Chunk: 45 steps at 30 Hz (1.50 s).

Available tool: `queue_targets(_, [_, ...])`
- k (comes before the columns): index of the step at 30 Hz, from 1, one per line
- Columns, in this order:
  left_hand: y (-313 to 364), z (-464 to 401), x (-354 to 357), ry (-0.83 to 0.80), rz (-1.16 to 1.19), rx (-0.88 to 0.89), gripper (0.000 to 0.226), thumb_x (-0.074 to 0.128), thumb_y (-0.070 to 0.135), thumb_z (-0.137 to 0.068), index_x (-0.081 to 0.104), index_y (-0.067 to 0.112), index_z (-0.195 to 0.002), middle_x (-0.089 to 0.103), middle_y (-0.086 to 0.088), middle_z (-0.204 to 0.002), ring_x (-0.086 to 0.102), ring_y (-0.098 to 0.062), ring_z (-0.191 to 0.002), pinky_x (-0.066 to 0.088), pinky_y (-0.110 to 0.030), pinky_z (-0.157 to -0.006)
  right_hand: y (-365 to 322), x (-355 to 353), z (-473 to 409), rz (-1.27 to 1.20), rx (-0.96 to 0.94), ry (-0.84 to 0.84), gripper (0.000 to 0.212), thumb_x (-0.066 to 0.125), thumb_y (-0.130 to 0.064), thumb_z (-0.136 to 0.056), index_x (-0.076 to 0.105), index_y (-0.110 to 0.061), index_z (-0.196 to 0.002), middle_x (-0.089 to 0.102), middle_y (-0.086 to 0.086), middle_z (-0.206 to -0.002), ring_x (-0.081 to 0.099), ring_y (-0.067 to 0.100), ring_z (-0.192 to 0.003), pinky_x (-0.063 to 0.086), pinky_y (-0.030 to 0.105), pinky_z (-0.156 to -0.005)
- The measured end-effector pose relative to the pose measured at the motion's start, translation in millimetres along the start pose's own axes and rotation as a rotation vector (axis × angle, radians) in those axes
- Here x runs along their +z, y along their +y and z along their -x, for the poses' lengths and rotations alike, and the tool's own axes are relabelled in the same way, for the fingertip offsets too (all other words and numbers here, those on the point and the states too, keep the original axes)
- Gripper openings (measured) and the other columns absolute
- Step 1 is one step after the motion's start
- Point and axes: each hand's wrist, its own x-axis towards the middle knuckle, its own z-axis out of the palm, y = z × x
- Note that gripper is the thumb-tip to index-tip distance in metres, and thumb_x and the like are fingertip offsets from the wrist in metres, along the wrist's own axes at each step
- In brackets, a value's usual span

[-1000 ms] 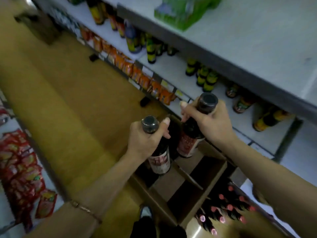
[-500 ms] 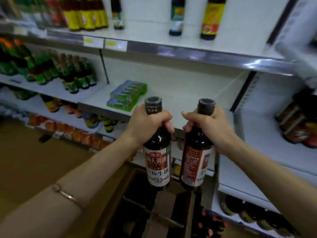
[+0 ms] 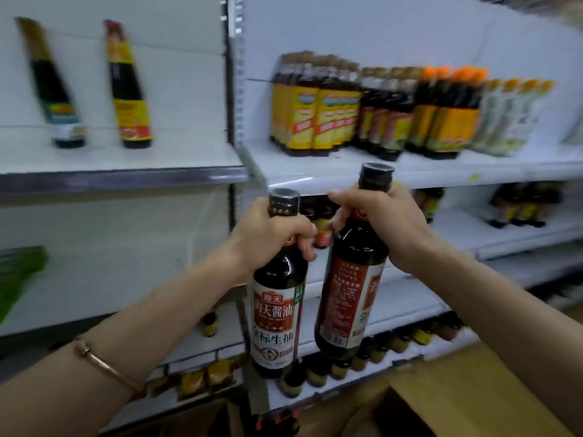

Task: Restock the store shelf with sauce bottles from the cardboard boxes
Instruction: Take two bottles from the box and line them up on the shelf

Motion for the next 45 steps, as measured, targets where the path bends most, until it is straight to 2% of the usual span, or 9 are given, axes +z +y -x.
queue_targets(3, [3, -35, 62, -0.087, 0.027, 0.026, 0.023, 0.061, 0.011, -0.065, 0.062, 0.009, -0.043, 0.062, -0.014, -0.052, 0.064, -0.027, -0.059, 0.054, -0.041, -0.079, 7, -68, 8, 0.035, 0.008, 0.127, 0.041, 0.071, -0.018, -0.082, 0.060, -0.014, -0.043, 0.066, 0.009, -0.055, 0.065, 0.030, -0.065, 0.055, 0.045, -0.081])
queue_targets(7, [1, -77, 149, -0.211, 0.036, 0.036, 0.024, 0.060, 0.012, -0.066, 0.062, 0.010, -0.043, 0.063, -0.015, -0.053, 0.064, -0.029, -0.059, 0.054, -0.053, -0.087, 30, -156, 25, 0.080, 0.040, 0.256, 0.041, 0.070, -0.016, -0.084, 0.059, -0.012, -0.045, 0.065, 0.010, -0.054, 0.068, 0.040, -0.072, 0.055, 0.047, -0.081])
queue_targets(13, [-1, -142, 300, -0.347, 0.029, 0.049, 0.022, 0.061, 0.012, -0.066, 0.061, 0.004, -0.045, 0.064, -0.017, -0.054, 0.065, -0.035, -0.062, 0.054, -0.052, -0.086, 52, -305, 33, 0.145, 0.081, 0.382, 0.044, 0.072, -0.021, -0.082, 0.059, -0.014, -0.041, 0.066, 0.010, -0.055, 0.067, 0.045, -0.079, 0.053, 0.052, -0.085])
queue_targets(19, [-3, -201, 422, -0.416, 0.022, 0.073, 0.024, 0.062, 0.015, -0.066, 0.062, 0.008, -0.043, 0.066, -0.016, -0.055, 0.065, -0.039, -0.069, 0.053, -0.051, -0.090, 63, -428, 28, 0.204, 0.071, 0.458, 0.037, 0.071, -0.023, -0.083, 0.061, -0.008, -0.050, 0.066, 0.008, -0.056, 0.064, 0.029, -0.066, 0.054, 0.043, -0.080])
queue_targets(25, [-7, -265, 503, -0.540, 0.016, 0.069, 0.025, 0.061, 0.014, -0.067, 0.061, 0.009, -0.042, 0.066, -0.016, -0.055, 0.065, -0.033, -0.064, 0.052, -0.051, -0.090, 81, -519, 4, 0.192, 0.108, 0.514, 0.036, 0.068, -0.022, -0.084, 0.061, -0.006, -0.053, 0.067, 0.007, -0.057, 0.065, 0.024, -0.067, 0.052, 0.036, -0.079])
queue_targets(32, [3, -356, 573, -0.546, 0.039, 0.122, 0.021, 0.061, 0.015, -0.063, 0.059, 0.006, -0.045, 0.065, -0.017, -0.056, 0.066, -0.031, -0.062, 0.054, -0.043, -0.085, 96, -613, -45, 0.247, 0.093, 0.558, 0.041, 0.070, -0.024, -0.083, 0.062, -0.013, -0.045, 0.068, 0.010, -0.060, 0.067, 0.036, -0.075, 0.052, 0.046, -0.088])
queue_targets(37, [9, -415, 620, -0.536, 0.071, 0.118, 0.029, 0.062, 0.005, -0.075, 0.061, 0.005, -0.045, 0.065, -0.017, -0.057, 0.063, -0.030, -0.062, 0.054, -0.040, -0.080, 102, -683, -80, 0.182, 0.073, 0.626, 0.038, 0.067, -0.021, -0.084, 0.058, -0.010, -0.049, 0.067, 0.010, -0.059, 0.067, 0.031, -0.073, 0.051, 0.038, -0.081])
queue_targets(41, [-1, -459, 666, -0.532, 0.054, 0.105, 0.032, 0.058, 0.000, -0.079, 0.060, 0.002, -0.047, 0.065, -0.018, -0.058, 0.063, -0.030, -0.062, 0.053, -0.036, -0.078, 121, -740, -114, 0.154, 0.073, 0.587, 0.043, 0.068, -0.023, -0.083, 0.057, -0.015, -0.043, 0.067, 0.009, -0.060, 0.067, 0.031, -0.076, 0.052, 0.040, -0.081])
queue_targets(45, [-13, -509, 713, -0.481, 0.030, 0.101, 0.031, 0.058, 0.001, -0.079, 0.060, 0.002, -0.048, 0.065, -0.017, -0.057, 0.064, -0.032, -0.061, 0.056, -0.039, -0.077, 143, -799, -150, 0.125, 0.083, 0.521, 0.034, 0.068, -0.024, -0.083, 0.056, -0.012, -0.054, 0.067, 0.009, -0.062, 0.067, 0.032, -0.076, 0.053, 0.041, -0.083])
